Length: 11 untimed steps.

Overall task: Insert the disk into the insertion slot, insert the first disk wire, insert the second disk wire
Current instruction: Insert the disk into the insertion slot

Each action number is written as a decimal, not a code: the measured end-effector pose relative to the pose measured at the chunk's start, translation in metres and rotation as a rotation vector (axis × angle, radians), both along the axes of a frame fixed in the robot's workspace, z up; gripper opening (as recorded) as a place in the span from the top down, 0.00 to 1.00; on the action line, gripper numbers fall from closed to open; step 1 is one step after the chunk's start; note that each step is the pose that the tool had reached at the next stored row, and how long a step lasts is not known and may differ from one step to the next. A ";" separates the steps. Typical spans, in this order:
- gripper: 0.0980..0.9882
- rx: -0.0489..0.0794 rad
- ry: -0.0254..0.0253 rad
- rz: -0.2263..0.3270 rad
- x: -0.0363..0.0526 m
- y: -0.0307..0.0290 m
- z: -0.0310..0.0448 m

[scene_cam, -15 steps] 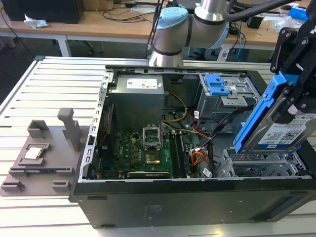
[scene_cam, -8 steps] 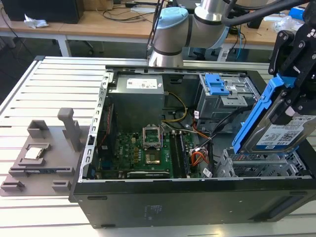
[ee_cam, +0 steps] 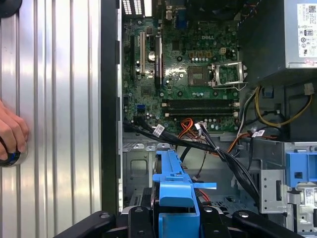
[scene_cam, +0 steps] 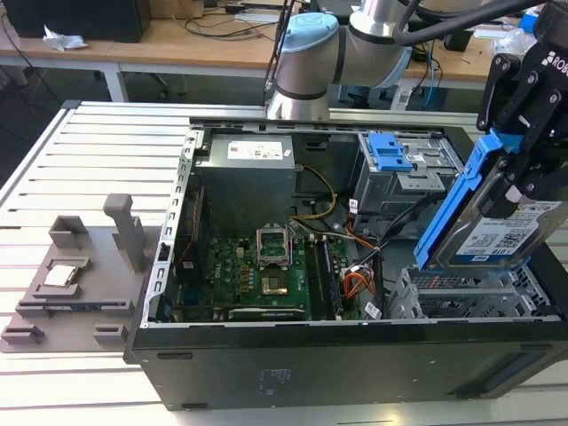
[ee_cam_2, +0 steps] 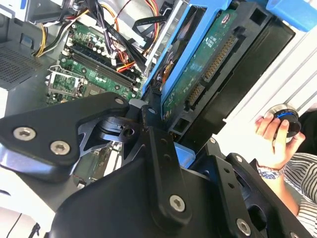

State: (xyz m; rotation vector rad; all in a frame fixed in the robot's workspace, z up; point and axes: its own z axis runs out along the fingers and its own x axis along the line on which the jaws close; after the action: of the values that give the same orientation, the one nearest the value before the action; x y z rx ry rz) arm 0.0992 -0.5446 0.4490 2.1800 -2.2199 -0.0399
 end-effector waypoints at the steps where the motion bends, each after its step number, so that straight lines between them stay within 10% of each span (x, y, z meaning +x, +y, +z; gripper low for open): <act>1: 0.70 0.000 0.0000 0.000 0.0000 0.0000 -0.0005; 11: 0.70 0.000 0.0001 0.000 0.0000 0.0000 -0.0063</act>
State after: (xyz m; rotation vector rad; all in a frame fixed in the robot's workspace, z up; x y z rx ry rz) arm 0.0992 -0.5447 0.4428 2.1800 -2.2200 -0.0401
